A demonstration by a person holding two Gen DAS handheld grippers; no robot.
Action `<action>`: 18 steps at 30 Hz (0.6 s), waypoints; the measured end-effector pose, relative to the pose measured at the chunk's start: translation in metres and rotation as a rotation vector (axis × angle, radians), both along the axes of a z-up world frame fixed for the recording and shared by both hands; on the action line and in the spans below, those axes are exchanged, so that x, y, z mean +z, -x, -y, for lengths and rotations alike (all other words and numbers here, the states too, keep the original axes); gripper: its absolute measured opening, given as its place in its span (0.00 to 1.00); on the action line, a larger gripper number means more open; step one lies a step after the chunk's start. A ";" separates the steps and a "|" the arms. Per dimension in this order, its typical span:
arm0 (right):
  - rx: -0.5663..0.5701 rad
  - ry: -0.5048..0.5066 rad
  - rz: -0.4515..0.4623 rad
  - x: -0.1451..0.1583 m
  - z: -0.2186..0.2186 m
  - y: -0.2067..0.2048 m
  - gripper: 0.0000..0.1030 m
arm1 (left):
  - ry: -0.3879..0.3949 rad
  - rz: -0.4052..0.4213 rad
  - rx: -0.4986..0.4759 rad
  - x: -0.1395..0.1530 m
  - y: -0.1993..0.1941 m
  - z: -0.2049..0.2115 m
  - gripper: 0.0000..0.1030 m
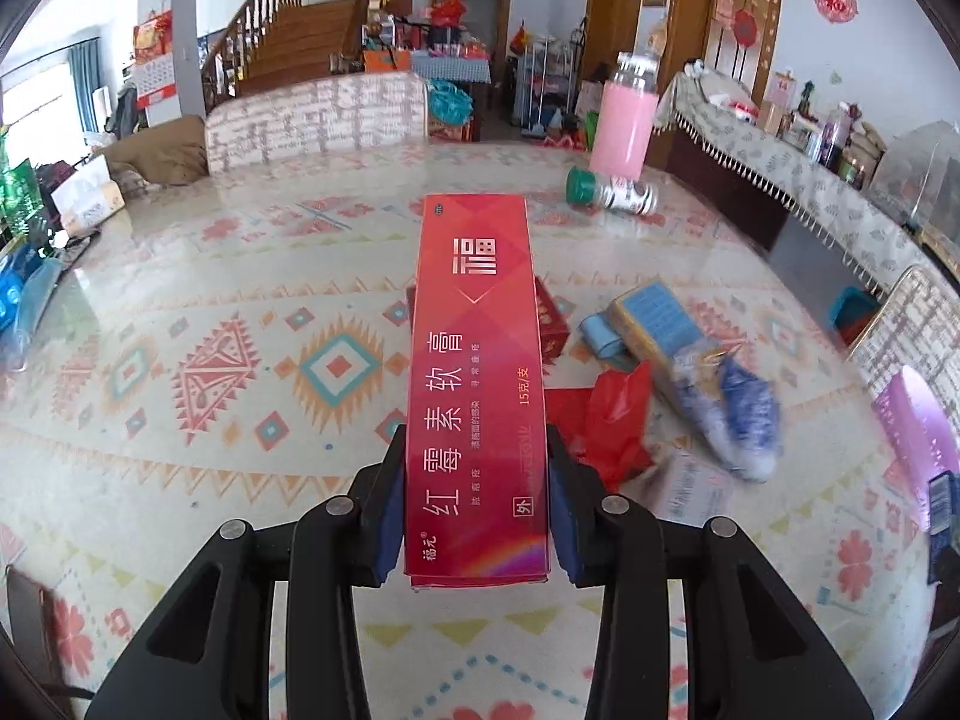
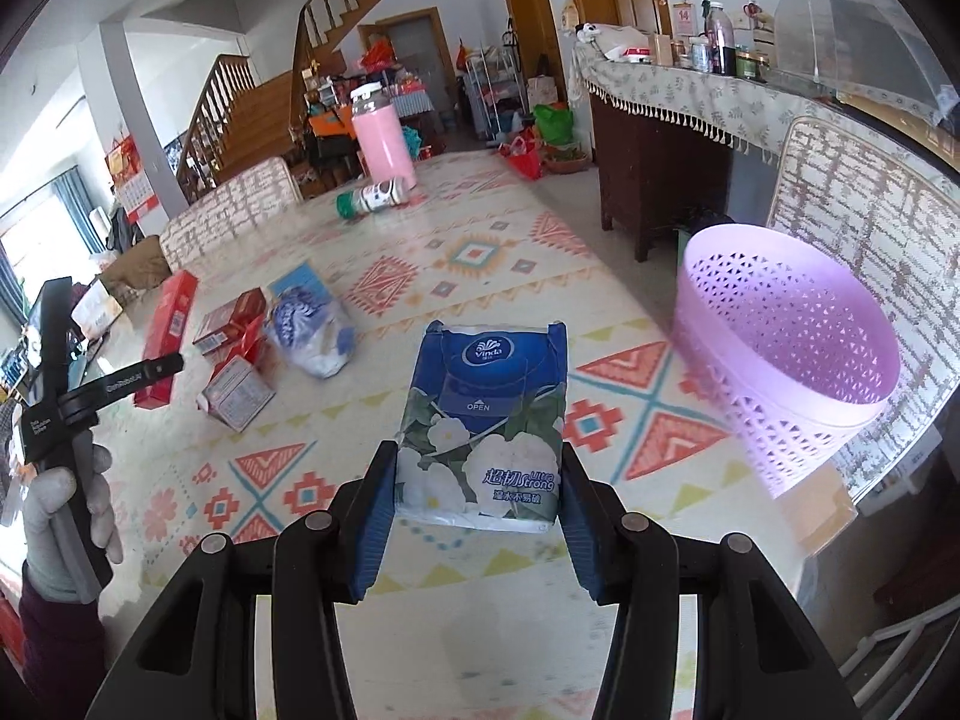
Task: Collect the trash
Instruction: 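Carry both items to the pink basket and open both tools to drop them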
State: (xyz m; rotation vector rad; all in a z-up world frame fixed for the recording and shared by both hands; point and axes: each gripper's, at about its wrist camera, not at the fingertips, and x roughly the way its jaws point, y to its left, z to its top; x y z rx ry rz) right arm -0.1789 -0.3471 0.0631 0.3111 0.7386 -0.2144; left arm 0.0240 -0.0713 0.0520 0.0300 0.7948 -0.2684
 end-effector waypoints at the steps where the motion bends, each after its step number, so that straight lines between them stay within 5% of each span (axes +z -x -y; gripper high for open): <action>1: 0.001 -0.003 0.005 0.000 0.003 0.001 0.52 | 0.013 0.006 -0.003 0.005 0.008 0.000 0.38; 7: -0.008 -0.018 0.030 -0.004 0.029 0.012 0.52 | 0.016 0.025 -0.063 0.026 0.042 0.020 0.38; 18: -0.082 -0.044 0.068 -0.006 0.085 0.031 0.52 | -0.025 0.100 -0.299 0.061 0.091 0.127 0.38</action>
